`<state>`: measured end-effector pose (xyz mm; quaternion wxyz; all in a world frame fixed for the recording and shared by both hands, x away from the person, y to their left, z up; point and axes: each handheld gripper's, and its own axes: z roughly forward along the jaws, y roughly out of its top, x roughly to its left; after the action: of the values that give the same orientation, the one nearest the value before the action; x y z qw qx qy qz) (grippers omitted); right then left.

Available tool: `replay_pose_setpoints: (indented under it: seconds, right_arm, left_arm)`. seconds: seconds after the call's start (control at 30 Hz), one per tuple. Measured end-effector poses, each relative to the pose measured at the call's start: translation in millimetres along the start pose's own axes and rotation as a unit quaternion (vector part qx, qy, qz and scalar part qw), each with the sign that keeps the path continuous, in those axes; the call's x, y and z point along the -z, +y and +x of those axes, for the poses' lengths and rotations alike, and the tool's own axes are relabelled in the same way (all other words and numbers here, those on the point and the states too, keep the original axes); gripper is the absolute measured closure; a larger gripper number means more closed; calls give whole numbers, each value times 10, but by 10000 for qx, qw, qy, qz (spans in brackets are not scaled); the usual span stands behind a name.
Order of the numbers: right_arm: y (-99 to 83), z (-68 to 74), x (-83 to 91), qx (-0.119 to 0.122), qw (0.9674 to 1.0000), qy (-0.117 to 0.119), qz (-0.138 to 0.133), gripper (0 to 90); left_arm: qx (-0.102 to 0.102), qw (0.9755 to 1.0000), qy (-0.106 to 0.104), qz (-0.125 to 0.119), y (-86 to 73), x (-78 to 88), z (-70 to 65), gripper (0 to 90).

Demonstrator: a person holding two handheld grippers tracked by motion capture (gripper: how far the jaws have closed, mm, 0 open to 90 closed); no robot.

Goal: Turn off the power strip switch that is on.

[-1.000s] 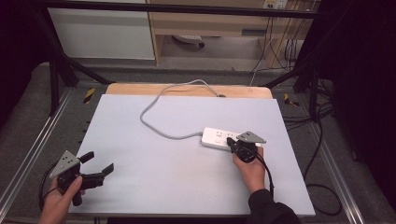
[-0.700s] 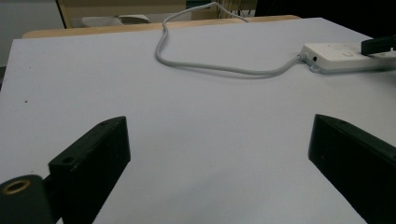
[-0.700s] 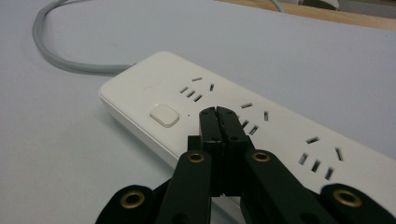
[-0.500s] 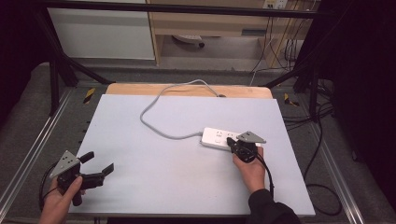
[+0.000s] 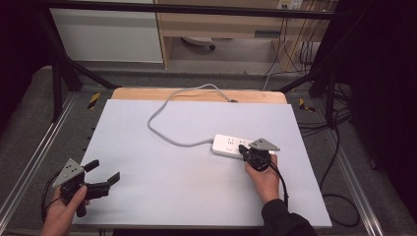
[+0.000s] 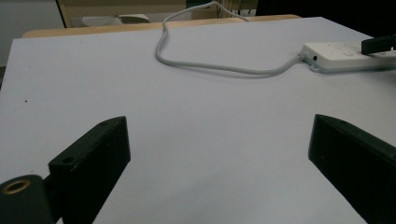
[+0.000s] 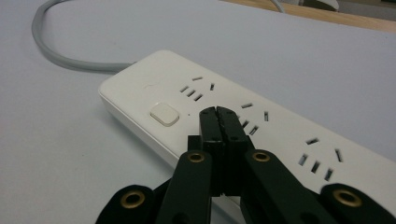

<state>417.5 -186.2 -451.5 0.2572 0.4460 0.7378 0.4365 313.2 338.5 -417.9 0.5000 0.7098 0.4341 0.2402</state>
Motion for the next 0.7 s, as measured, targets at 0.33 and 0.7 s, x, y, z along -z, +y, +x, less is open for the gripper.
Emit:
replay_pose_setpoints:
  seconds: [0.33,0.7]
  right_arm:
    - [17,23,-8,113,9999,-79,77,900]
    - [18,20,-14,106,9999,-88,96,900]
  left_arm:
    - [-12,10000,10,12,-2,-3,-1,56]
    - [-9,10000,11,6,-3,-3,1,56]
